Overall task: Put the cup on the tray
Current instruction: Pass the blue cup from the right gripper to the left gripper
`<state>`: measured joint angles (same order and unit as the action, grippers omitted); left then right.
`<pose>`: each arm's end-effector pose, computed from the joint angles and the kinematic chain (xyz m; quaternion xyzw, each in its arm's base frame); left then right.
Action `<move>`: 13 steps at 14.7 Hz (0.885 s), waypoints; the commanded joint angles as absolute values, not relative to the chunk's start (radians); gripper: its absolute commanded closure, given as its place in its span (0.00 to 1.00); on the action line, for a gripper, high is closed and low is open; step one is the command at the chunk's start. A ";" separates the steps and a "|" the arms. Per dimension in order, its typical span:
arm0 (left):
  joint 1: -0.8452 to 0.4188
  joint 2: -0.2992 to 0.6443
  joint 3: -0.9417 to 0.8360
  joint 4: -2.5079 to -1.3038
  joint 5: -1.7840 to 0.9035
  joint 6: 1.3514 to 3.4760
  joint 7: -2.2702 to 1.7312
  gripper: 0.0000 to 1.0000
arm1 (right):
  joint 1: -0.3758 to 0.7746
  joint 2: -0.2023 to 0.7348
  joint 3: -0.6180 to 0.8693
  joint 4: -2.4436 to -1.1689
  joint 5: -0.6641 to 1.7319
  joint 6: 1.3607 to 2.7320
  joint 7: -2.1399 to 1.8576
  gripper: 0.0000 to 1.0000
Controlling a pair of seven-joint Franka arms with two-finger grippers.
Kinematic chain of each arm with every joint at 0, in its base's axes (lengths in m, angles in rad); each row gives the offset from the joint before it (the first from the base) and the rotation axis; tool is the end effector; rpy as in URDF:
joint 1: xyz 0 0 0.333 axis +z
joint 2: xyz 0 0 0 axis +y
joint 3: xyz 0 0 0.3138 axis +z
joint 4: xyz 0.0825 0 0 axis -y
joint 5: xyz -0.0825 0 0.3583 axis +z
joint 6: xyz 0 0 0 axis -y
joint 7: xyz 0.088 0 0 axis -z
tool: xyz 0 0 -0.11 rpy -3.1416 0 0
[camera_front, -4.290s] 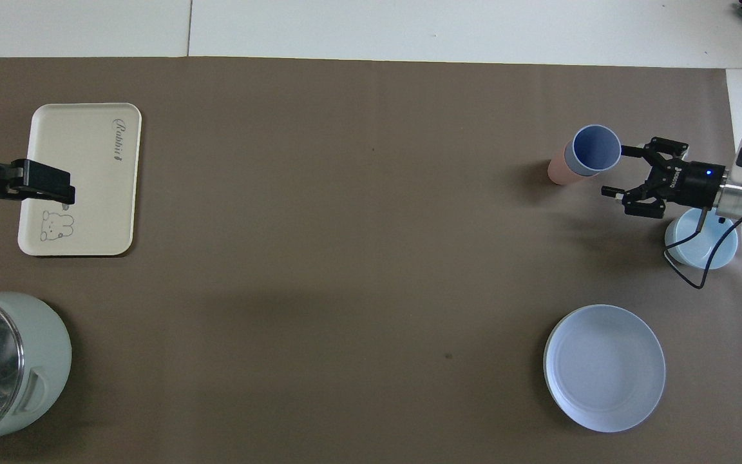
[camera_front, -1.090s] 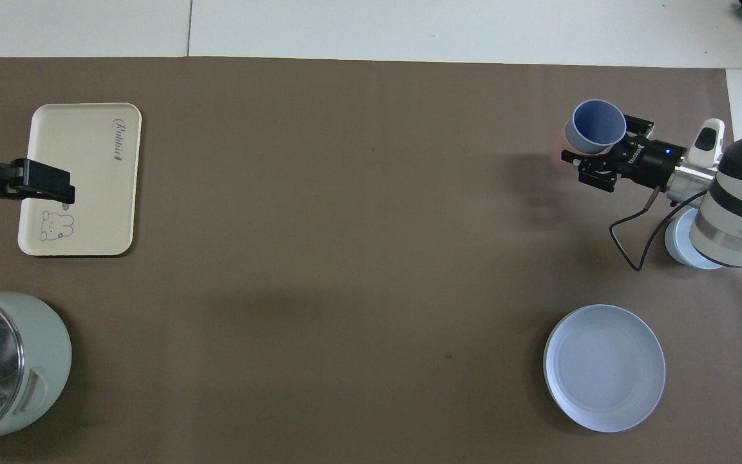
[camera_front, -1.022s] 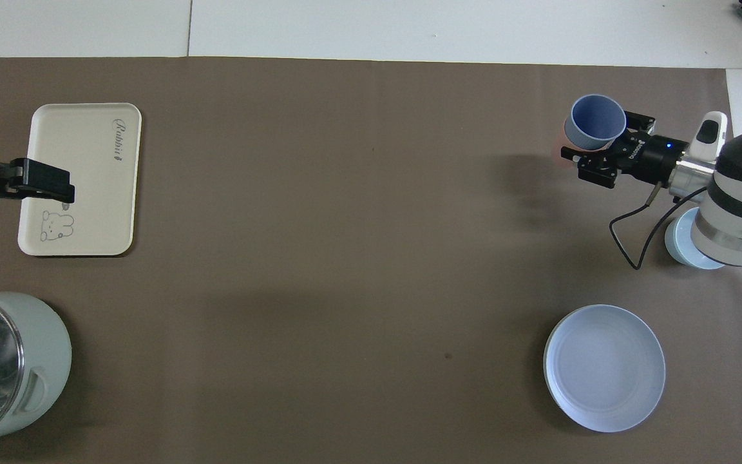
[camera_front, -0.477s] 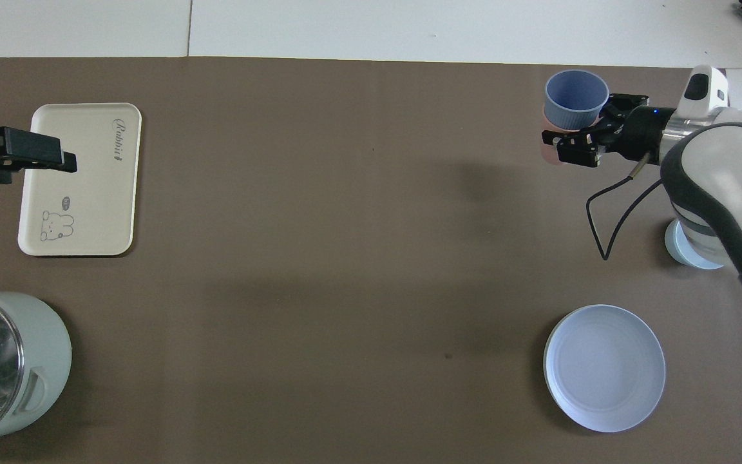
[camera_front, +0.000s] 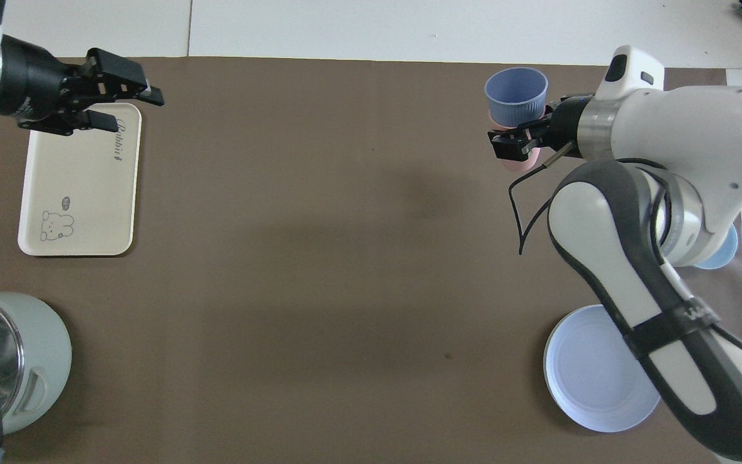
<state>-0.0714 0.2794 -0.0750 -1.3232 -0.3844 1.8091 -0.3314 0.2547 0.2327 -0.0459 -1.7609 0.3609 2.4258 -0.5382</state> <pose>0.6249 -0.1173 0.6007 0.9675 0.1180 0.0515 0.2176 0.6245 0.1369 0.4850 -0.9338 -0.2529 -0.2315 0.1026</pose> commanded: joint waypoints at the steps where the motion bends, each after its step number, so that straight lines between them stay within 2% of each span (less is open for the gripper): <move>1: -0.176 0.391 -0.066 -1.229 -0.399 1.905 -0.467 0.18 | 0.316 0.224 -0.048 -1.763 0.183 2.439 -0.341 1.00; 7: -0.303 0.474 -0.072 -1.209 -0.468 2.108 -0.531 0.27 | 0.469 0.224 -0.045 -1.766 -0.116 2.364 -0.021 1.00; 13: -0.348 0.479 -0.101 -1.252 -0.526 2.082 -0.526 0.35 | 0.543 0.225 -0.045 -1.764 -0.244 2.264 0.086 1.00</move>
